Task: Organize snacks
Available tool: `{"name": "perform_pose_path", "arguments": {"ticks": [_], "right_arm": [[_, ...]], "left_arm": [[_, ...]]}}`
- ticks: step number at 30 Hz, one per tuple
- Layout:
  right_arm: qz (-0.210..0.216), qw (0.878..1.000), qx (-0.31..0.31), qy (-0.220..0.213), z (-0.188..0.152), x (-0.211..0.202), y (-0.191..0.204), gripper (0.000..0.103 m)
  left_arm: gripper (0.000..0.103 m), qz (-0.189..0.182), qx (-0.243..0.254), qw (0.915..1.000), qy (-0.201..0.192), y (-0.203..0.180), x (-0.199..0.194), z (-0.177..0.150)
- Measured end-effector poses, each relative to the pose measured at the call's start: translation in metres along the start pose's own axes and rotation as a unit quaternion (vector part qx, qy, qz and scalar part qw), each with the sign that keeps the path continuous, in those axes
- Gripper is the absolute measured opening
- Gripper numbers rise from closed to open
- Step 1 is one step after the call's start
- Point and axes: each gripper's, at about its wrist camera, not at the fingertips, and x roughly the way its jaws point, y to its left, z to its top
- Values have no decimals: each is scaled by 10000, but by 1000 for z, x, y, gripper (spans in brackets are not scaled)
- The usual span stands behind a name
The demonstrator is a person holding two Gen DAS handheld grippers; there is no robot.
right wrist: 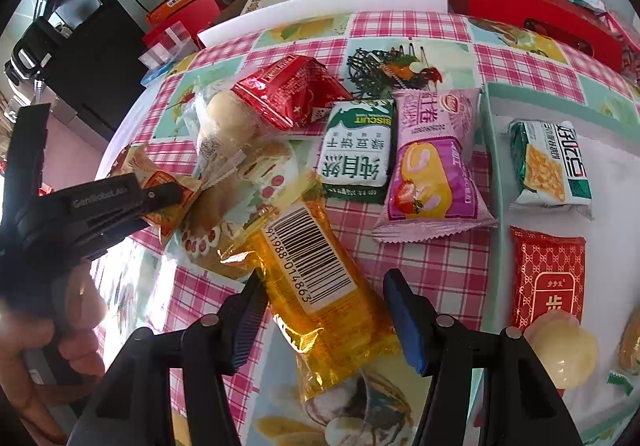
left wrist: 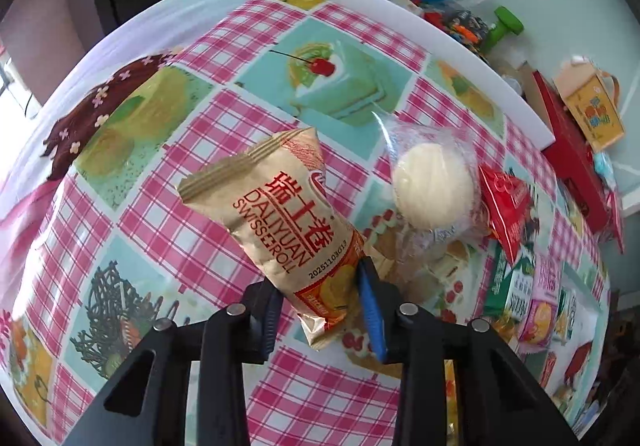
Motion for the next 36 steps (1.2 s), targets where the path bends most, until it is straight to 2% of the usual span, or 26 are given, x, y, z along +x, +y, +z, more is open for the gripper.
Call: {"name": "perform_pose_path", "arguments": {"ticks": [5,17,25,36], "right_arm": [[-168,9998,121,72,-1,2,-8,60],[-171,9996,212,-6,-10,-9,-17,46],[-106,9989,419,-168,-23,-30,-27,42],[92,9982,542,-255,-48,-56,-38,41]], "left_arm": [[37,-131,182,9996,159,-12,-6,-9],[32,-498,795,9951,316,-56,-21,-48],[31,-740,963,9920,343,-61,-24,-59],[31,-653,1077,9913,384,-64,-22,-75]]}}
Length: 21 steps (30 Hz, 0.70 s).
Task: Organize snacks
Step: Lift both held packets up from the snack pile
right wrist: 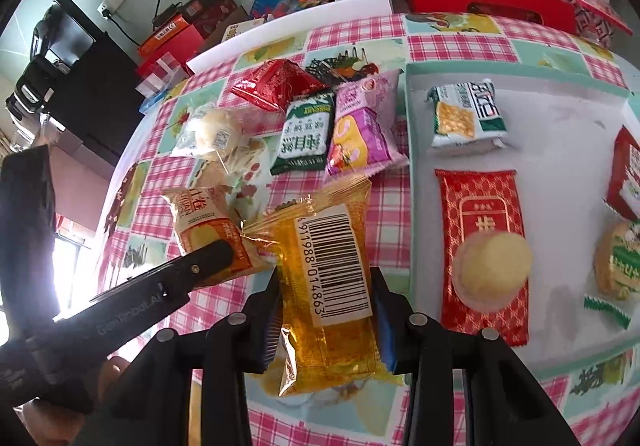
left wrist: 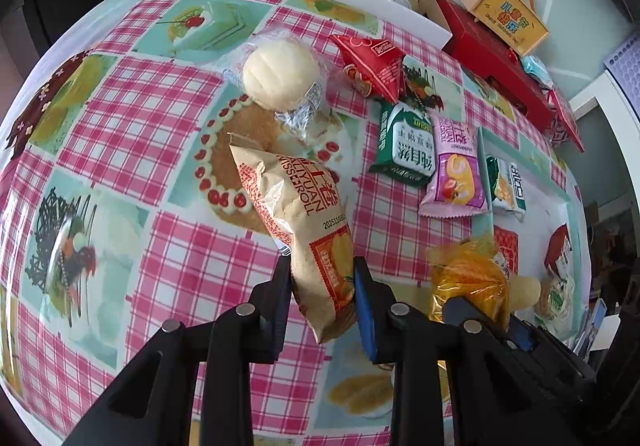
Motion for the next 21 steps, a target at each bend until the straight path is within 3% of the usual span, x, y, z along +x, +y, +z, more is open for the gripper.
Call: {"name": "perform_pose_path", "arguments": {"ticks": [5,7,9,16,21], "right_arm": [[-14,9999,110,87,-2,2,-5,41],[-8,9999,116,106,0,6,-1,41],[-8,9999,113,109,1,7,0,41],[-41,9999,45,158,4,14,4,41],[-128,9996,-5,257,2,21,8,41]], "left_arm": [[35,-18,-127,9999,90,6,2,0],[59,84,-165,9998,70,10,-1,0],[64,135,-211,9997,2,15,-8,0],[65,357,-564,9977,-125,31,-8,9],[65,502,-741,9960,-13,41,1,15]]}}
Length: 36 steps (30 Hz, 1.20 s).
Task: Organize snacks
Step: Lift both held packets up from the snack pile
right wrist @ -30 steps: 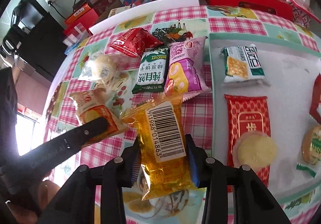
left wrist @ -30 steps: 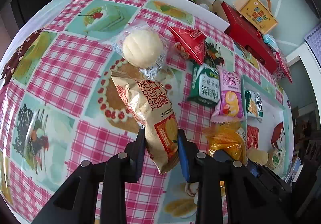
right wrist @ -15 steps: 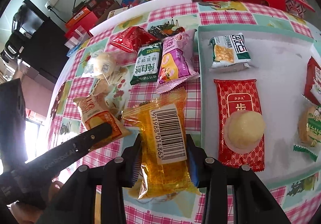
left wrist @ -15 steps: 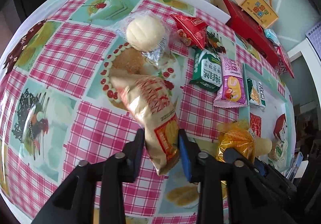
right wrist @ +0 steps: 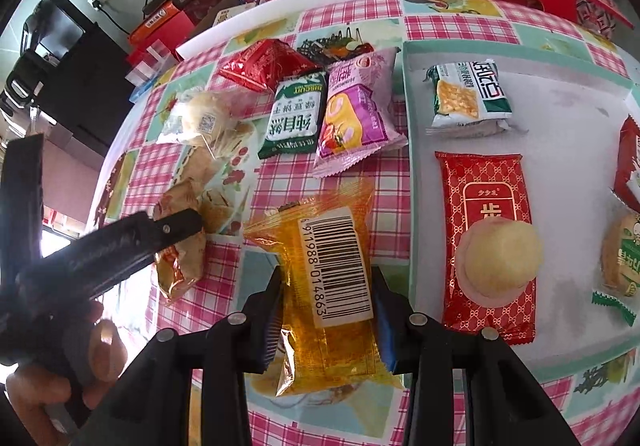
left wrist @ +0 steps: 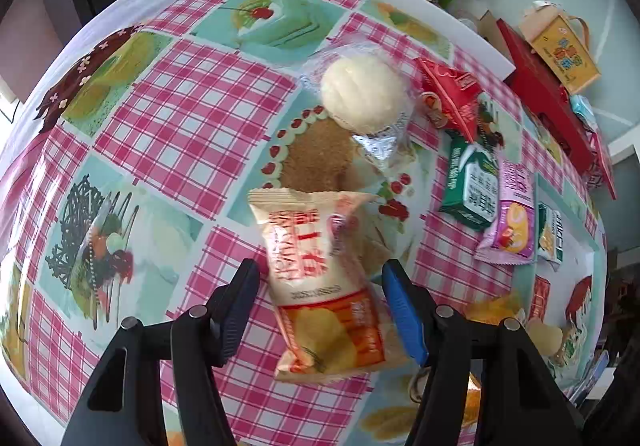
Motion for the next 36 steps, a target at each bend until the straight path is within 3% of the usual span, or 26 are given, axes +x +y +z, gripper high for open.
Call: {"name": "perform_pose_path", "arguments": {"ticks": [8,12,14,16,31,36], "right_arm": [[-87,9999,-61,71,1,9,5,42],[-196,9996,-162,78,0,13,9,42],[-239,9995,-191,71,0,13,10,42],[-261,9994,-205,59,0,12,10,42],[-195,9987,-108,-449,6,-19,10,41],[-117,9981,-93,-591,8,-29,8,36]], "left_arm": [[62,214,155,9996,-37,-12,16,7],[51,568,517,9970,-116,-28,21,8],[42,488,544,9973,-120,-30,21,9],[41,338,496,9981,-118,-32,19,10],[41,75,361,9964,-769,-26,-32,10],[41,65,344,9953,-905,-23,-42,8]]}}
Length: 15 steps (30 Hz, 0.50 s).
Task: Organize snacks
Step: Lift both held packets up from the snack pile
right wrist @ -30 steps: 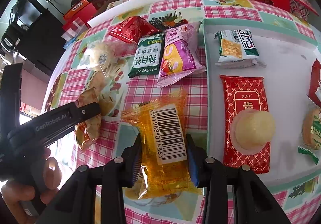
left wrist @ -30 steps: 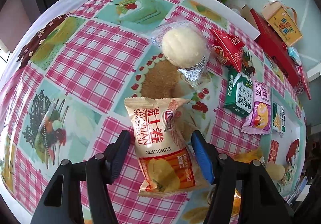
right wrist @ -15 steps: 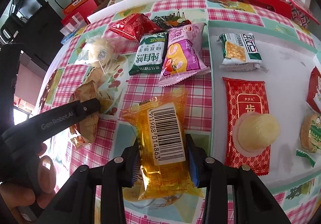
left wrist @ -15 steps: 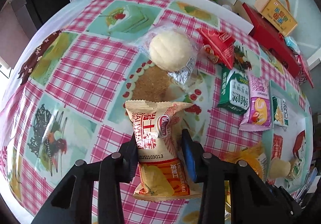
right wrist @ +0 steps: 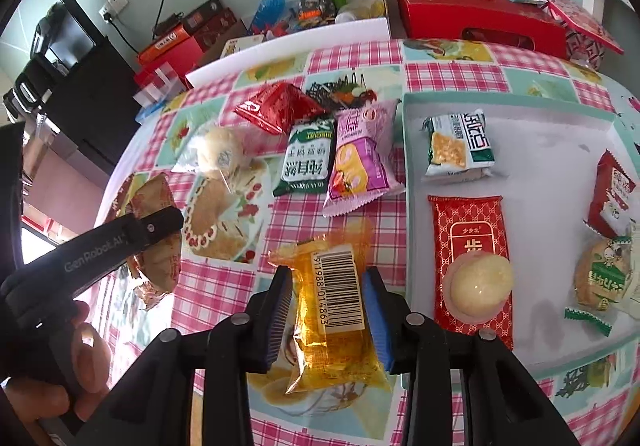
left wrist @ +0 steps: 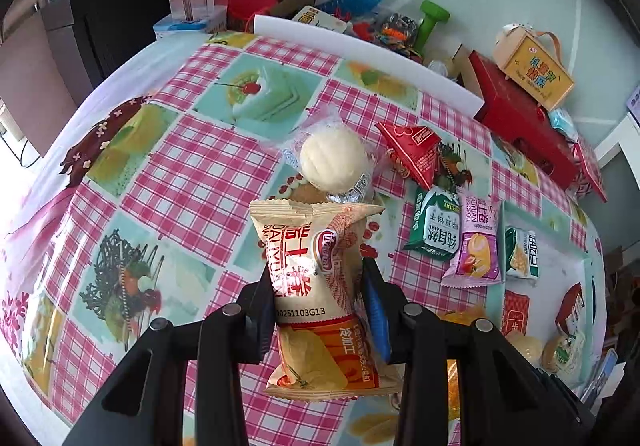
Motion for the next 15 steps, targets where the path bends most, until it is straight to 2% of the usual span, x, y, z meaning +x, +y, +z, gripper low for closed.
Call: {"name": "perform_pose_path", "arguments": {"ticks": [7,10,15], "right_arm": [[123,9998,3,123,-1,4,-3,36],[120,9997,-11,199,-3,9,-4,38],[-82,9985,-142,527,-9,28,-1,44]], "left_arm": [[41,44,19,10000,52,-1,2,-2],[41,32,-11,9999,118,0,4,-2],[41,-7,-69,9998,199,3,8,-3]]}}
